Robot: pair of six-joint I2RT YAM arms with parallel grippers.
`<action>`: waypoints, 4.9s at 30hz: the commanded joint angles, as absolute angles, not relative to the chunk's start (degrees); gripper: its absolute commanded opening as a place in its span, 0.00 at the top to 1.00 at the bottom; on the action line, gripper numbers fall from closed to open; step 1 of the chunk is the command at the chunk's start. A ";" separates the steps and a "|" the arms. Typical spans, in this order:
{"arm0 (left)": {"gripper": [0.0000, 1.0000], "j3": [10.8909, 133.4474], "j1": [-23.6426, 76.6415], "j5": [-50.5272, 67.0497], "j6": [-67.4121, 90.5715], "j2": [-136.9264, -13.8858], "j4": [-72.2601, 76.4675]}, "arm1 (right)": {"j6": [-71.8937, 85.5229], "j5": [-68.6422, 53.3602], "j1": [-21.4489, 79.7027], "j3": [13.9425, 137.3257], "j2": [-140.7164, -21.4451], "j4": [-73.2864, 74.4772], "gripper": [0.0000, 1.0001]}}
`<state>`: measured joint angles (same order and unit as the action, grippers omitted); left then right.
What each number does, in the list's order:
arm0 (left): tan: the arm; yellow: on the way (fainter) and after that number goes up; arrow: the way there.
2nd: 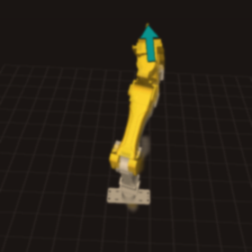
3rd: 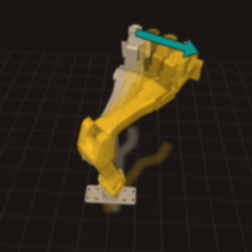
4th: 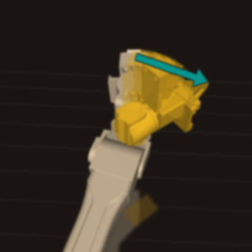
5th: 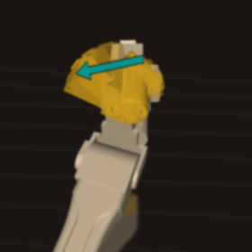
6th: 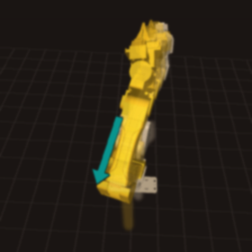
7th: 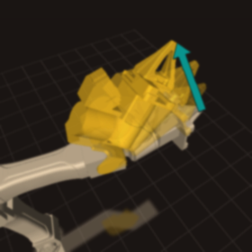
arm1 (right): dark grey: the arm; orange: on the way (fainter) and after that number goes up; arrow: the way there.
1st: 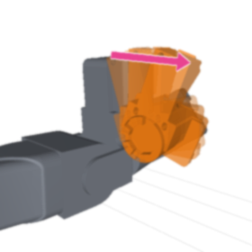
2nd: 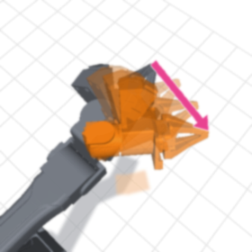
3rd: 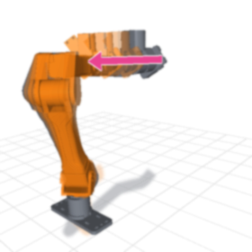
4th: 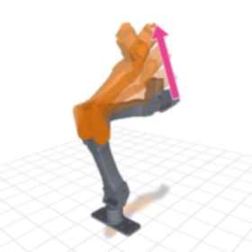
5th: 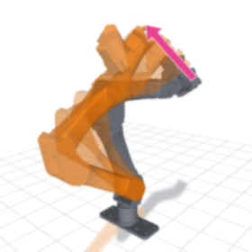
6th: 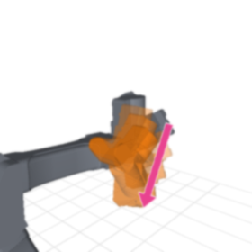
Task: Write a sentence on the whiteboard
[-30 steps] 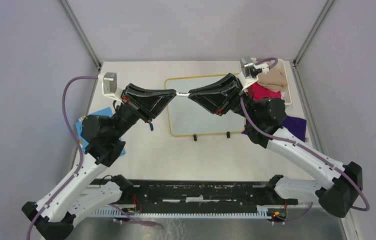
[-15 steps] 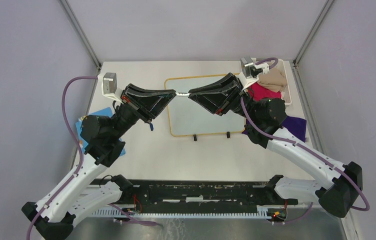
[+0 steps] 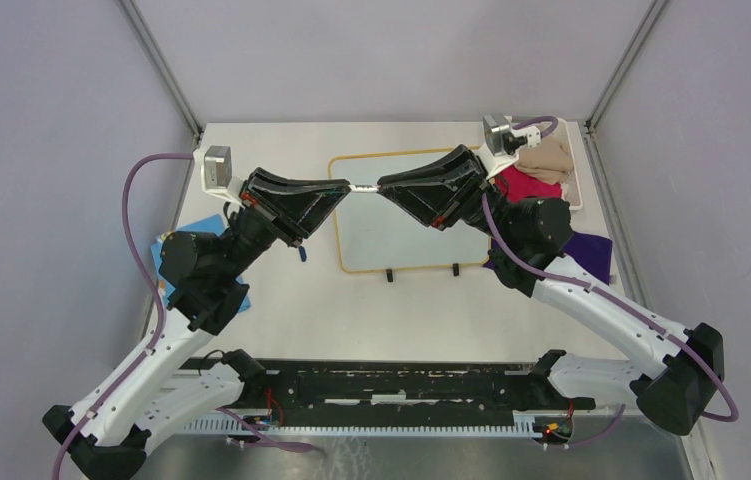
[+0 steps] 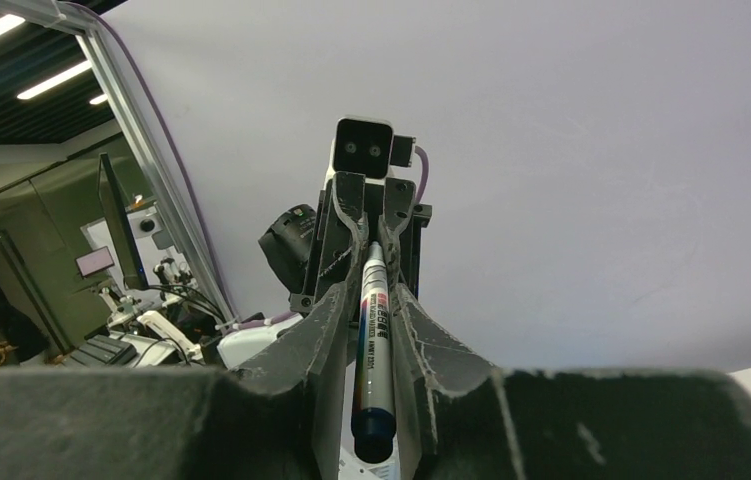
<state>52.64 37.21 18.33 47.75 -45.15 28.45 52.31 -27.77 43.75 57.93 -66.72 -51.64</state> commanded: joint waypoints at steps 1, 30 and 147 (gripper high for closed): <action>0.98 53.00 37.05 17.48 48.16 -44.73 28.39 | 53.30 -27.88 43.82 58.84 -66.44 -56.00 0.74; 0.08 50.51 37.00 -12.88 21.94 -38.82 -9.91 | -1.06 25.16 55.89 52.03 -49.75 -3.63 1.00; 0.64 36.60 7.82 59.39 26.90 -99.06 47.00 | -2.92 11.85 59.94 38.24 -48.35 -18.42 1.00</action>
